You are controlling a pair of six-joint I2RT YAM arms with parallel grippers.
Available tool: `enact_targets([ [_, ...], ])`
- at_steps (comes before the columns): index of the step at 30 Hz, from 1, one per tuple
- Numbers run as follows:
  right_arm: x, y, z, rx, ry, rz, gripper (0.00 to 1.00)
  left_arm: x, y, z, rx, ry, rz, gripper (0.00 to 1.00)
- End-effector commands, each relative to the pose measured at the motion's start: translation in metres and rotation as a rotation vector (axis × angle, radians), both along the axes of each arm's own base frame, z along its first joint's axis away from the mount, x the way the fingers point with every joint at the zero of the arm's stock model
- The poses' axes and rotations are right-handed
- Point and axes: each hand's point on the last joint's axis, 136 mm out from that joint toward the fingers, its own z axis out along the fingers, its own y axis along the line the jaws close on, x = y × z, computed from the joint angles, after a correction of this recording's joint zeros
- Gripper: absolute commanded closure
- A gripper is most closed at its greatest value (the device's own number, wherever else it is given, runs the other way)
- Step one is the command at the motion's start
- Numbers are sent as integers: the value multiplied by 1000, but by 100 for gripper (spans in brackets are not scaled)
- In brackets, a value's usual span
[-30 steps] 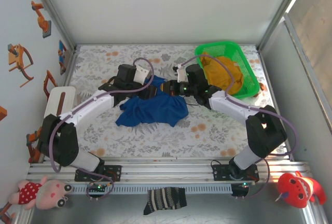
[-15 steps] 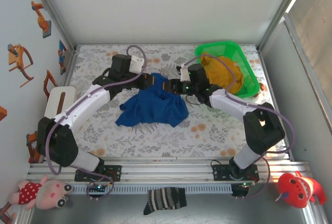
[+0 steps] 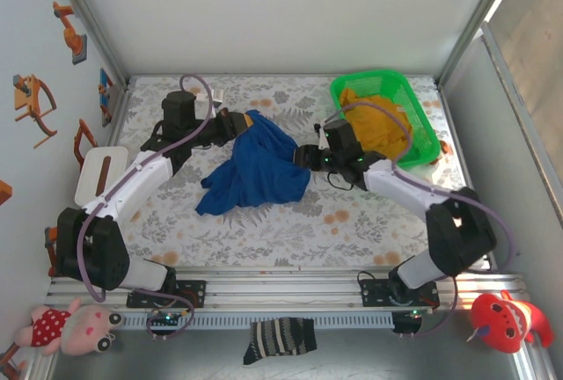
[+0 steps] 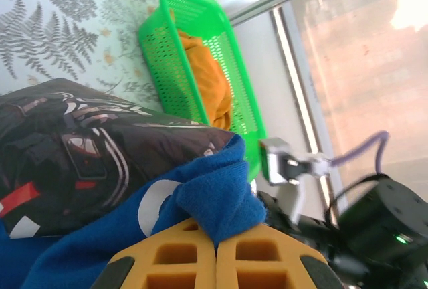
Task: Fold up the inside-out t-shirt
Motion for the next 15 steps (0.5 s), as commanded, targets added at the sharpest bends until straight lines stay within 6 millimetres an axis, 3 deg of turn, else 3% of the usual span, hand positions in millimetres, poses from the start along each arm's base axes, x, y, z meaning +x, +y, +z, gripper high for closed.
enact_targets([
  [1,-14,2,49,29,-102,14,50,-1,-4,28,-102,-35,-15,100],
  [4,-24,19,76,67,-146,62,56,0,-5,25,-109,-23,-15,100],
  [7,-28,43,92,135,-160,114,71,-1,-6,24,-110,-20,-15,100],
  [8,-28,52,95,158,-160,129,72,0,-5,25,-111,-22,-13,100],
  [10,-26,67,96,183,-156,150,72,-1,-6,26,-112,-23,-15,100],
  [15,-8,91,86,188,-139,155,59,-6,-8,27,-109,-26,-24,100],
])
